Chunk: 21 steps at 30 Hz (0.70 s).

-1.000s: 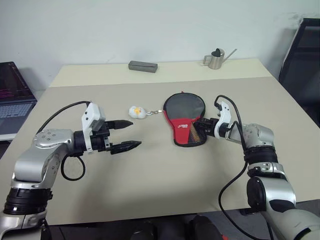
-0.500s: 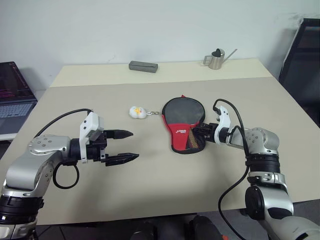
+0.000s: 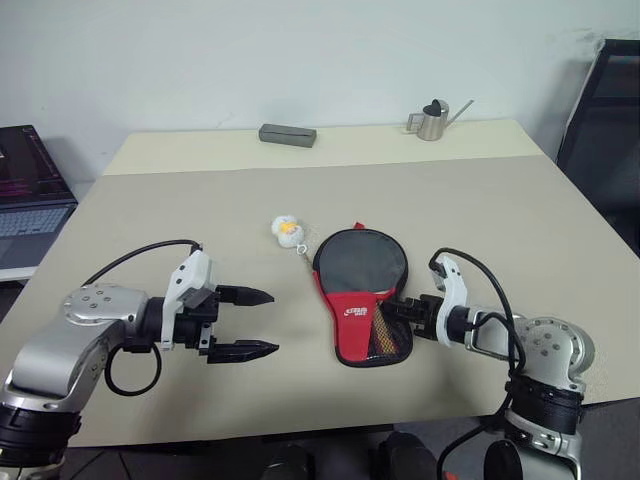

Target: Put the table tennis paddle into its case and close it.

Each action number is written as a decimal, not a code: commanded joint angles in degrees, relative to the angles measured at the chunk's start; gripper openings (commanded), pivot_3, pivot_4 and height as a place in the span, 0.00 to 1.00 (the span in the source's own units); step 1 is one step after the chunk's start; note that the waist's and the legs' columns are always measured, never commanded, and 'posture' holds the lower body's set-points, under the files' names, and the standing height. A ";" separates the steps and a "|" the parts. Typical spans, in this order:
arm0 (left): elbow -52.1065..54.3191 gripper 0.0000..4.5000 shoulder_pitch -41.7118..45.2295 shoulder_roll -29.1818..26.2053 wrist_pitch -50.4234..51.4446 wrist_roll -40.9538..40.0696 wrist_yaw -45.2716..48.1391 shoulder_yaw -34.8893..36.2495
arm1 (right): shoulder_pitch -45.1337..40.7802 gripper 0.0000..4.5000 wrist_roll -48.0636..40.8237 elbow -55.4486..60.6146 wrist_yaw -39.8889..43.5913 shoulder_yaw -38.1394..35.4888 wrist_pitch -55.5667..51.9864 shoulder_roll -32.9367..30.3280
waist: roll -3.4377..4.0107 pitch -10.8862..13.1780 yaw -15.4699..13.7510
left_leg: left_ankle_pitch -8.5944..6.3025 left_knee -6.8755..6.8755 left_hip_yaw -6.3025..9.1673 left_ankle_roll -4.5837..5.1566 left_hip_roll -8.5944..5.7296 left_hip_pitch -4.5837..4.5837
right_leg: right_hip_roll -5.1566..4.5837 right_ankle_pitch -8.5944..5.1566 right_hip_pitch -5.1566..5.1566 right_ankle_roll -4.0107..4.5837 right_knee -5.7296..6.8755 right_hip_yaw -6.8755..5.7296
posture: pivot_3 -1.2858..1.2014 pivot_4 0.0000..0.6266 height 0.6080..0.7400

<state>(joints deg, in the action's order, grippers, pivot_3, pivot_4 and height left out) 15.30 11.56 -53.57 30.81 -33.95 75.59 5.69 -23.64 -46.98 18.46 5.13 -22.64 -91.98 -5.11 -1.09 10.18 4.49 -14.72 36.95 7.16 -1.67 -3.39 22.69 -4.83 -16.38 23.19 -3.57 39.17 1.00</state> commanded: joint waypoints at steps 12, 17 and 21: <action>2.63 1.00 1.44 -0.21 0.46 -1.70 1.93 -1.94 | 10.14 0.01 -25.79 8.27 -19.29 -1.15 -0.52 0.68 | 0.00 0.00 0.03 | -0.01 -0.02 -0.04 0.01 0.04 0.01 | 0.01 0.00 0.01 0.00 -0.10 0.04 | 0.52 0.24 1.00; 2.57 1.00 1.94 -0.15 0.68 -1.97 1.90 -2.80 | 13.04 0.01 -35.53 8.45 -27.76 0.39 1.92 0.00 | 0.00 0.00 0.13 | -0.01 -0.04 -0.06 0.02 0.06 0.02 | 0.02 -0.01 0.01 -0.01 -0.16 0.05 | 0.52 0.24 1.00; 2.09 1.00 2.59 -0.20 0.59 -1.96 1.97 -3.27 | 16.08 0.01 -48.09 7.94 -37.29 7.12 11.18 -5.63 | 0.00 0.00 0.15 | -0.01 -0.04 -0.08 0.02 0.07 0.03 | 0.02 -0.01 0.01 -0.01 -0.17 0.05 | 0.52 0.24 1.00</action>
<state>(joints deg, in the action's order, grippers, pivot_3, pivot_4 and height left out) 16.05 13.31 -53.55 31.27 -35.10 77.01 2.30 -8.25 -88.05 25.12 -28.82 -18.32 -84.32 -9.42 -1.09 10.19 4.64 -14.73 36.91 7.08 -1.65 -3.32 22.71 -4.82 -16.40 23.20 -3.58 39.00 1.06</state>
